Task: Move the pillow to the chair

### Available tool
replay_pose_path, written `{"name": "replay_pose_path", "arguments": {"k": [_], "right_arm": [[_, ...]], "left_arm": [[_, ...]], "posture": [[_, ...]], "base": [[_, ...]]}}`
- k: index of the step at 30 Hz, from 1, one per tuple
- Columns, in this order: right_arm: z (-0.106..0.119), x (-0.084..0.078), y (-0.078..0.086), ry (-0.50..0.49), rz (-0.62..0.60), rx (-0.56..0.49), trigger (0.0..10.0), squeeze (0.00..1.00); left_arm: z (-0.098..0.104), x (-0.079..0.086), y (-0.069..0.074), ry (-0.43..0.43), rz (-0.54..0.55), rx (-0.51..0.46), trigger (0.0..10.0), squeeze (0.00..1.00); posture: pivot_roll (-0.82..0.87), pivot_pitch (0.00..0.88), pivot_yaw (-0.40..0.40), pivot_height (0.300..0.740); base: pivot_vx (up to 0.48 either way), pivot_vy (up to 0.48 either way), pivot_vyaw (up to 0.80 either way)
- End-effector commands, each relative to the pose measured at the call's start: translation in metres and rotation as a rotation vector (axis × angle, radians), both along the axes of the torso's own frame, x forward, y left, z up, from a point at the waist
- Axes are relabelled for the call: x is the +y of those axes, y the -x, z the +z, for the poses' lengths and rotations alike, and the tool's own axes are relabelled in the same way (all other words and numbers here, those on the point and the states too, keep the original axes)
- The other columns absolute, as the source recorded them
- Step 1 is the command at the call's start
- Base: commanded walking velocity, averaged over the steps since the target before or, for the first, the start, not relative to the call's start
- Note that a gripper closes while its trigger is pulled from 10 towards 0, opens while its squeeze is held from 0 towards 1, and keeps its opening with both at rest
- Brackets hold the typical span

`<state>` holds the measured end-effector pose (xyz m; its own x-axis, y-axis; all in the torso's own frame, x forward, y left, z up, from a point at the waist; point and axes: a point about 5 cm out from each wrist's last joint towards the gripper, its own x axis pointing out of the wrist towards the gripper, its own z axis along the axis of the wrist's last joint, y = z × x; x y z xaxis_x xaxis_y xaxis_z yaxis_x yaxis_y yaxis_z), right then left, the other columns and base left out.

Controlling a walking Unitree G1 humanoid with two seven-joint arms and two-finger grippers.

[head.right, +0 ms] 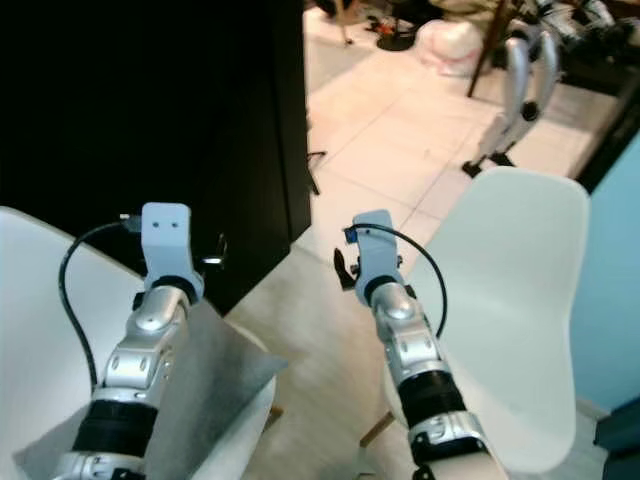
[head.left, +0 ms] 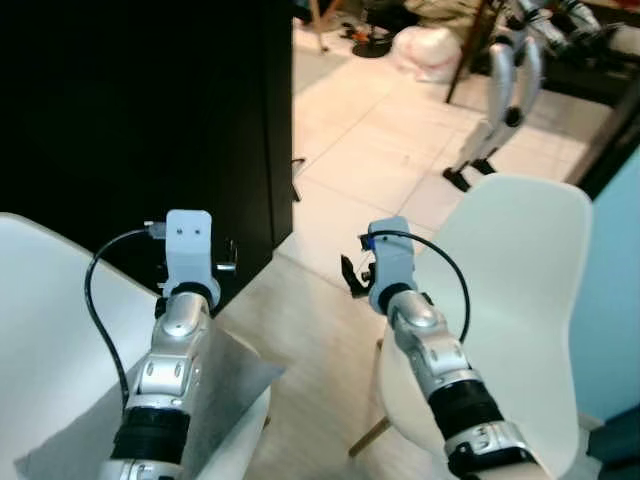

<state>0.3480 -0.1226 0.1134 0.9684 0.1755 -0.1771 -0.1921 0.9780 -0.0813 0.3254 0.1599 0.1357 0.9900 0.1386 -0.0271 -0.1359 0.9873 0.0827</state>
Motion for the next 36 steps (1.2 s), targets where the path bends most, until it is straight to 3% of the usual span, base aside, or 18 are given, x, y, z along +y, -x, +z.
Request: {"name": "replay_pose_path", "arguments": {"k": [1, 18, 24, 25, 27, 34, 36], "right_arm": [[-0.002, -0.003, 0.002, -0.003, -0.014, 0.011, 10.0, 0.00], [-0.003, 0.007, -0.002, -0.019, 0.010, 0.015, 10.0, 0.00], [0.000, 0.030, -0.010, -0.038, 0.082, 0.023, 10.0, 0.00], [0.002, 0.038, -0.013, -0.041, 0.107, 0.023, 10.0, 0.00], [0.003, 0.040, -0.014, -0.041, 0.114, 0.022, 10.0, 0.00], [0.006, 0.038, -0.015, -0.042, 0.105, 0.010, 10.0, 0.00], [0.006, 0.023, -0.013, -0.019, 0.040, 0.006, 10.0, 0.00]], "left_arm": [[-0.006, -0.001, 0.002, -0.005, -0.003, 0.022, 10.0, 0.00], [-0.001, 0.011, 0.004, -0.026, 0.020, 0.016, 10.0, 0.00], [0.009, 0.029, 0.011, -0.050, 0.085, -0.011, 10.0, 0.00], [0.008, 0.036, 0.018, -0.052, 0.120, -0.012, 10.0, 0.00], [0.008, 0.038, 0.021, -0.052, 0.131, -0.011, 10.0, 0.00], [-0.001, 0.037, 0.023, -0.049, 0.132, 0.013, 10.0, 0.00], [-0.006, 0.029, 0.014, -0.039, 0.122, 0.018, 10.0, 0.00]], "posture": [[0.03, 0.078, -0.020, 0.740], [0.11, 0.071, -0.040, 0.740], [0.18, 0.073, -0.096, 0.740], [0.19, 0.074, -0.111, 0.740], [0.19, 0.074, -0.111, 0.740], [0.16, 0.076, -0.091, 0.740], [0.11, 0.076, -0.047, 0.740]], "base": [[0.000, 0.000, -0.80], [0.000, 0.000, -0.80], [0.000, 0.000, -0.80], [0.000, 0.000, -0.80], [0.000, 0.000, -0.80], [0.000, 0.000, -0.80], [0.000, 0.000, -0.80]]}}
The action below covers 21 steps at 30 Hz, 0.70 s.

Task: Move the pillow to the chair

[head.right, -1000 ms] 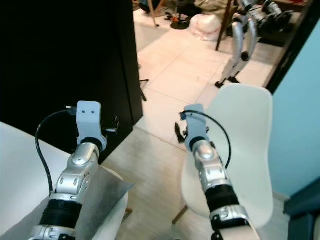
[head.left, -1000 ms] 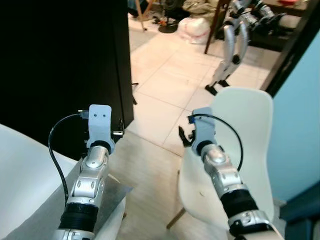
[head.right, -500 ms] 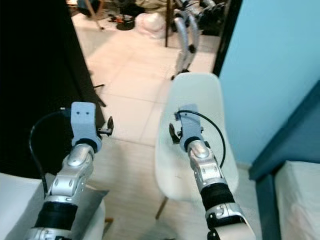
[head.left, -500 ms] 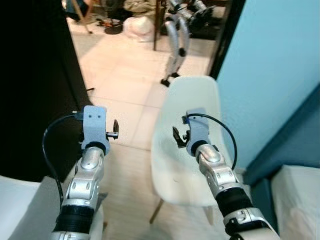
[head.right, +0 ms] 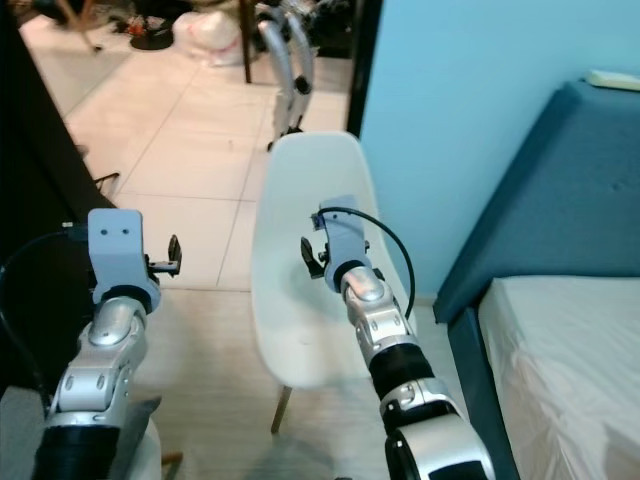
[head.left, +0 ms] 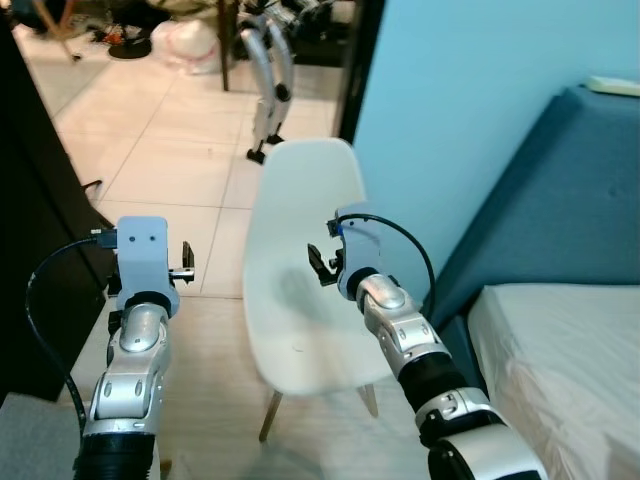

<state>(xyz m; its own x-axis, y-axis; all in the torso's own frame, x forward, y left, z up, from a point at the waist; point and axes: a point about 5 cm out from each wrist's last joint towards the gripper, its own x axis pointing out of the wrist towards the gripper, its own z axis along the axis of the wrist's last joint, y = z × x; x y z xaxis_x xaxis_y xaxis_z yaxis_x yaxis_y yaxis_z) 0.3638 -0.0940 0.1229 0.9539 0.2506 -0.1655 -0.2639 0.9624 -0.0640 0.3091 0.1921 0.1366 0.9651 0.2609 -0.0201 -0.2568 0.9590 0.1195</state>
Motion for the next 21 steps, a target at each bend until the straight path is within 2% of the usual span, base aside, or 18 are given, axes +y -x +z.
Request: {"name": "replay_pose_path", "arguments": {"k": [1, 3, 4, 5, 6, 9, 12, 20, 21], "right_arm": [[-0.004, -0.014, 0.004, 0.009, -0.069, 0.013, 10.0, 0.00], [-0.005, -0.024, 0.007, 0.016, -0.111, 0.014, 10.0, 0.00], [-0.005, -0.024, 0.007, 0.016, -0.111, 0.014, 10.0, 0.00], [-0.006, -0.028, 0.008, 0.020, -0.127, 0.014, 10.0, 0.00], [-0.006, -0.028, 0.008, 0.020, -0.127, 0.014, 10.0, 0.00], [-0.008, -0.034, 0.009, 0.025, -0.143, 0.016, 10.0, 0.00], [-0.010, -0.036, 0.012, 0.011, -0.148, 0.026, 10.0, 0.00], [-0.010, -0.039, 0.016, -0.005, -0.172, 0.051, 10.0, 0.00], [-0.013, -0.044, 0.017, -0.028, -0.209, 0.084, 10.0, 0.00]], "left_arm": [[-0.008, -0.005, -0.008, 0.011, -0.016, 0.019, 10.0, 0.00], [-0.009, -0.005, -0.014, 0.034, -0.039, 0.019, 10.0, 0.00], [-0.009, -0.005, -0.014, 0.034, -0.039, 0.019, 10.0, 0.00], [-0.009, 0.000, -0.017, 0.038, -0.042, 0.021, 10.0, 0.00], [-0.009, 0.000, -0.017, 0.038, -0.042, 0.021, 10.0, 0.00], [-0.009, 0.014, -0.017, 0.027, -0.033, 0.034, 10.0, 0.00], [-0.007, 0.017, -0.015, 0.024, -0.023, 0.036, 10.0, 0.00], [-0.011, 0.006, -0.013, 0.035, -0.044, 0.034, 10.0, 0.00], [-0.013, 0.003, -0.015, 0.039, -0.054, 0.035, 10.0, 0.00]], "posture": [[0.09, 0.076, -0.032, 0.740], [0.08, 0.072, -0.021, 0.740], [0.08, 0.072, -0.021, 0.740], [0.07, 0.072, -0.013, 0.740], [0.07, 0.072, -0.013, 0.740], [0.06, 0.069, -0.012, 0.740], [0.07, 0.070, -0.015, 0.740], [0.06, 0.070, -0.006, 0.740], [0.05, 0.072, -0.003, 0.740]], "base": [[0.000, 0.000, -0.80], [0.000, 0.000, -0.80], [0.000, 0.000, -0.80], [0.000, 0.000, -0.80], [0.000, 0.000, -0.80], [0.000, 0.000, -0.80], [0.000, 0.000, -0.80], [0.000, 0.000, -0.80], [0.000, 0.000, -0.80]]}}
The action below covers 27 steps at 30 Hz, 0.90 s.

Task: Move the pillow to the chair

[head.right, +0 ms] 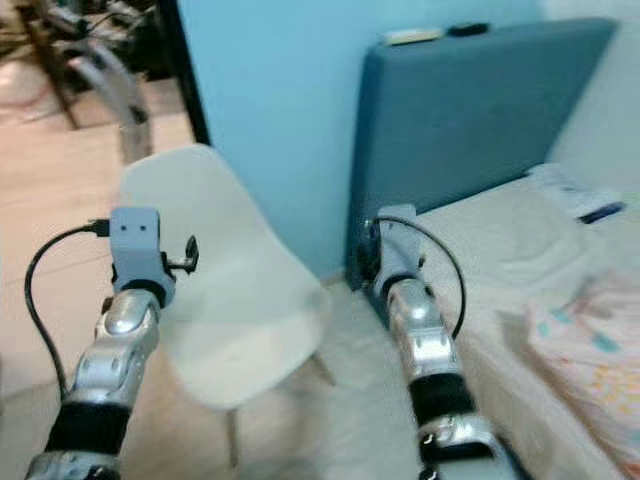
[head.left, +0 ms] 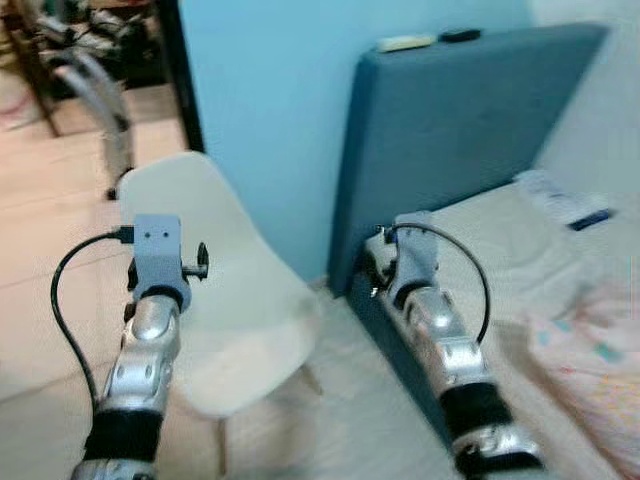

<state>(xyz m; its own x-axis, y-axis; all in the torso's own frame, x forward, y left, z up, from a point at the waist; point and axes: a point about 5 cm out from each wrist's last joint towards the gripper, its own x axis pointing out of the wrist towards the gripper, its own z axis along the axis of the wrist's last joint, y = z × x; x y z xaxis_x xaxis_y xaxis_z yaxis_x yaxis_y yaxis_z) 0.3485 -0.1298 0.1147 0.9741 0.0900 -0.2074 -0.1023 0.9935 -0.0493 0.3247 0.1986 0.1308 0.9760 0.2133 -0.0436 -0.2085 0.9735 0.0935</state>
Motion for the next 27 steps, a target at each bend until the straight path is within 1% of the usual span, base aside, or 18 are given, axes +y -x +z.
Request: {"name": "replay_pose_path", "arguments": {"k": [1, 2, 3, 5, 7, 8, 10, 11, 13, 14, 15, 17, 18, 19, 27], "right_arm": [[-0.008, -0.010, 0.003, -0.041, -0.063, 0.067, 10.0, 0.00], [-0.008, -0.010, 0.003, -0.041, -0.063, 0.067, 10.0, 0.00], [-0.011, -0.012, 0.004, -0.054, -0.067, 0.098, 10.0, 0.00], [-0.011, -0.012, 0.004, -0.054, -0.067, 0.098, 10.0, 0.00], [-0.011, -0.008, 0.005, -0.011, -0.017, 0.088, 10.0, 0.00], [-0.011, -0.008, 0.005, -0.011, -0.017, 0.088, 10.0, 0.00], [-0.006, -0.002, 0.007, 0.098, 0.035, 0.021, 10.0, 0.00], [-0.005, 0.000, 0.008, 0.131, 0.048, -0.003, 10.0, 0.00], [-0.005, 0.003, 0.009, 0.145, 0.052, -0.017, 10.0, 0.00], [-0.005, 0.004, 0.010, 0.141, 0.049, -0.014, 10.0, 0.00], [-0.008, 0.002, 0.011, 0.076, 0.001, 0.011, 10.0, 0.00], [-0.008, 0.002, 0.011, 0.076, 0.001, 0.011, 10.0, 0.00], [-0.012, 0.000, 0.014, 0.006, -0.061, 0.047, 10.0, 0.00], [-0.013, -0.001, 0.016, -0.004, -0.073, 0.056, 10.0, 0.00], [-0.011, -0.005, 0.017, 0.035, -0.053, 0.038, 10.0, 0.00]], "left_arm": [[-0.008, -0.005, 0.000, 0.009, -0.012, 0.018, 10.0, 0.00], [-0.008, -0.005, 0.000, 0.009, -0.012, 0.018, 10.0, 0.00], [-0.009, -0.006, -0.001, 0.011, -0.017, 0.018, 10.0, 0.00], [-0.009, -0.006, -0.001, 0.011, -0.017, 0.018, 10.0, 0.00], [-0.008, -0.008, -0.002, 0.014, -0.019, 0.017, 10.0, 0.00], [-0.008, -0.008, -0.002, 0.014, -0.019, 0.017, 10.0, 0.00], [-0.008, -0.009, -0.001, 0.018, -0.017, 0.014, 10.0, 0.00], [-0.008, -0.010, 0.000, 0.019, -0.016, 0.013, 10.0, 0.00], [-0.009, -0.011, 0.002, 0.011, -0.013, 0.011, 10.0, 0.00], [-0.009, -0.011, 0.002, 0.008, -0.013, 0.011, 10.0, 0.00], [-0.009, -0.011, 0.003, 0.007, -0.011, 0.009, 10.0, 0.00], [-0.009, -0.011, 0.003, 0.007, -0.011, 0.009, 10.0, 0.00], [-0.009, -0.012, 0.003, 0.008, -0.012, 0.007, 10.0, 0.00], [-0.010, -0.013, 0.004, 0.010, -0.016, 0.007, 10.0, 0.00], [-0.013, -0.019, 0.005, 0.016, -0.036, 0.016, 10.0, 0.00]], "posture": [[0.05, 0.074, -0.002, 0.740], [0.05, 0.074, -0.002, 0.740], [0.05, 0.075, -0.003, 0.740], [0.05, 0.075, -0.003, 0.740], [0.04, 0.076, -0.011, 0.740], [0.04, 0.076, -0.011, 0.740], [0.04, 0.079, -0.029, 0.740], [0.04, 0.079, -0.029, 0.740], [0.04, 0.079, -0.034, 0.740], [0.04, 0.079, -0.034, 0.740], [0.05, 0.080, -0.039, 0.740], [0.05, 0.080, -0.039, 0.740], [0.05, 0.084, -0.029, 0.740], [0.05, 0.084, -0.029, 0.740], [0.03, 0.091, -0.021, 0.740]], "base": [[0.000, 0.000, -0.80], [0.000, 0.000, -0.80], [0.000, 0.000, -0.80], [0.000, 0.000, -0.80], [0.000, 0.000, -0.80], [0.000, 0.000, -0.80], [0.000, 0.000, -0.80], [0.000, 0.000, -0.80], [0.000, 0.000, -0.80], [0.000, 0.000, -0.80], [0.000, 0.000, -0.80], [0.000, 0.000, -0.80], [0.000, 0.000, -0.80], [0.000, 0.000, -0.80], [0.000, 0.000, -0.80]]}}
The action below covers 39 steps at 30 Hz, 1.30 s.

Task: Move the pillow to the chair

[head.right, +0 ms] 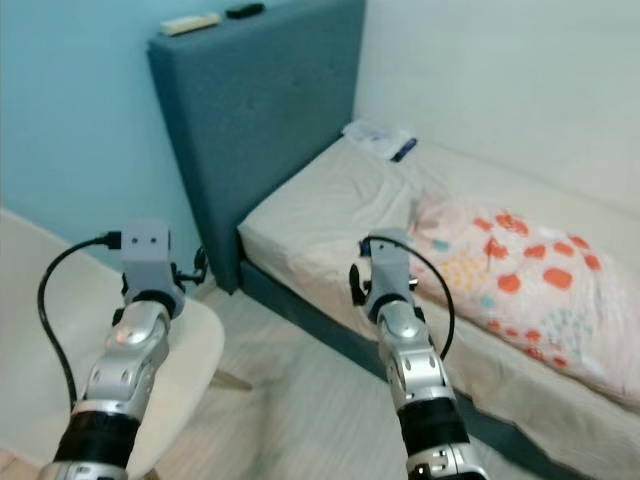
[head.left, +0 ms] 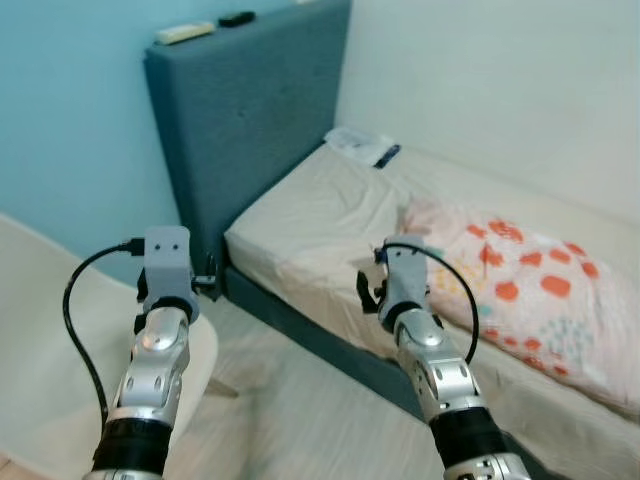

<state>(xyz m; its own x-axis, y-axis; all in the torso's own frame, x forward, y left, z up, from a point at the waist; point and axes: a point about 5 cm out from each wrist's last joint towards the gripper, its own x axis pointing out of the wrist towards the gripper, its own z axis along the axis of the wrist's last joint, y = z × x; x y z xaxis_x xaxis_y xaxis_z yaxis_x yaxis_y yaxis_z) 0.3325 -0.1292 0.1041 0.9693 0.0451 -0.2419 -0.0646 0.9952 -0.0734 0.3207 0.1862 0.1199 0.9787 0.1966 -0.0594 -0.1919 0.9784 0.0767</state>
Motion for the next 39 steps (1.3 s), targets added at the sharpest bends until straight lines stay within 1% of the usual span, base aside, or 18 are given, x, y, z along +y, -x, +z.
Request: {"name": "replay_pose_path", "arguments": {"k": [1, 4, 11, 12, 13, 22, 24, 25, 27, 28, 29, 31, 34, 35, 36, 37, 39], "right_arm": [[-0.001, -0.007, 0.000, 0.014, -0.013, 0.004, 10.0, 0.00], [-0.002, -0.009, 0.000, 0.018, -0.017, 0.007, 10.0, 0.00], [-0.001, -0.007, 0.000, 0.008, -0.017, 0.012, 10.0, 0.00], [-0.001, -0.007, 0.000, 0.008, -0.017, 0.012, 10.0, 0.00], [-0.001, -0.006, 0.000, 0.012, -0.014, 0.013, 10.0, 0.00], [-0.001, -0.006, 0.000, 0.012, -0.014, 0.013, 10.0, 0.00], [0.000, -0.005, -0.001, 0.016, 0.001, 0.009, 10.0, 0.00], [0.002, -0.005, -0.001, 0.015, 0.018, -0.005, 10.0, 0.00], [0.008, -0.003, -0.002, 0.004, 0.043, -0.063, 10.0, 0.00], [0.008, -0.003, -0.002, 0.004, 0.043, -0.063, 10.0, 0.00], [0.013, -0.001, -0.001, 0.009, 0.062, -0.106, 10.0, 0.00], [0.018, 0.003, 0.002, 0.069, 0.110, -0.169, 10.0, 0.00], [0.019, 0.004, 0.005, 0.062, 0.120, -0.189, 10.0, 0.00], [0.022, 0.003, 0.006, 0.051, 0.113, -0.215, 10.0, 0.00], [0.027, 0.003, 0.007, 0.045, 0.108, -0.263, 10.0, 0.00], [0.027, 0.003, 0.007, 0.045, 0.108, -0.263, 10.0, 0.00], [0.035, 0.001, 0.009, 0.038, 0.095, -0.340, 10.0, 0.00]], "left_arm": [[-0.002, -0.007, 0.001, -0.002, -0.020, 0.005, 10.0, 0.00], [-0.003, -0.010, 0.001, 0.005, -0.022, 0.005, 10.0, 0.00], [-0.002, -0.014, 0.001, 0.023, -0.038, -0.002, 10.0, 0.00], [-0.002, -0.014, 0.001, 0.023, -0.038, -0.002, 10.0, 0.00], [-0.002, -0.015, 0.001, 0.042, -0.038, -0.001, 10.0, 0.00], [-0.002, -0.015, 0.001, 0.042, -0.038, -0.001, 10.0, 0.00], [-0.002, -0.014, 0.001, 0.053, -0.036, -0.009, 10.0, 0.00], [-0.001, -0.012, 0.001, 0.044, -0.038, -0.026, 10.0, 0.00], [0.004, -0.013, 0.001, 0.052, -0.040, -0.073, 10.0, 0.00], [0.004, -0.013, 0.001, 0.052, -0.040, -0.073, 10.0, 0.00], [0.008, -0.012, 0.002, 0.049, -0.038, -0.112, 10.0, 0.00], [0.014, -0.012, 0.004, 0.051, -0.040, -0.170, 10.0, 0.00], [0.017, -0.012, 0.006, 0.057, -0.043, -0.192, 10.0, 0.00], [0.018, -0.012, 0.007, 0.061, -0.049, -0.203, 10.0, 0.00], [0.020, -0.012, 0.007, 0.062, -0.057, -0.214, 10.0, 0.00], [0.020, -0.012, 0.007, 0.062, -0.057, -0.214, 10.0, 0.00], [0.022, -0.014, 0.009, 0.070, -0.071, -0.240, 10.0, 0.00]], "posture": [[0.03, 0.090, -0.021, 0.740], [0.03, 0.092, -0.024, 0.740], [0.03, 0.088, -0.022, 0.740], [0.03, 0.088, -0.022, 0.740], [0.03, 0.090, -0.021, 0.740], [0.03, 0.090, -0.021, 0.740], [0.03, 0.087, -0.021, 0.740], [0.03, 0.088, -0.021, 0.740], [0.03, 0.086, -0.022, 0.740], [0.03, 0.086, -0.022, 0.740], [0.03, 0.087, -0.022, 0.740], [0.03, 0.087, -0.022, 0.740], [0.03, 0.089, -0.023, 0.740], [0.03, 0.089, -0.025, 0.740], [0.03, 0.090, -0.025, 0.740], [0.03, 0.090, -0.025, 0.740], [0.03, 0.091, -0.024, 0.740]], "base": [[0.000, 0.000, -0.80], [0.000, 0.000, -0.80], [0.000, 0.000, -0.80], [0.000, 0.000, -0.80], [0.000, 0.000, -0.80], [0.000, 0.000, -0.80], [0.000, 0.000, -0.80], [0.000, 0.000, -0.80], [0.000, 0.000, -0.80], [0.000, 0.000, -0.80], [0.000, 0.000, -0.80], [0.000, 0.000, -0.78], [0.000, 0.000, -0.77], [0.000, 0.000, 0.00], [0.000, 0.000, 0.00], [0.000, 0.000, 0.00], [0.000, 0.000, 0.00]]}}
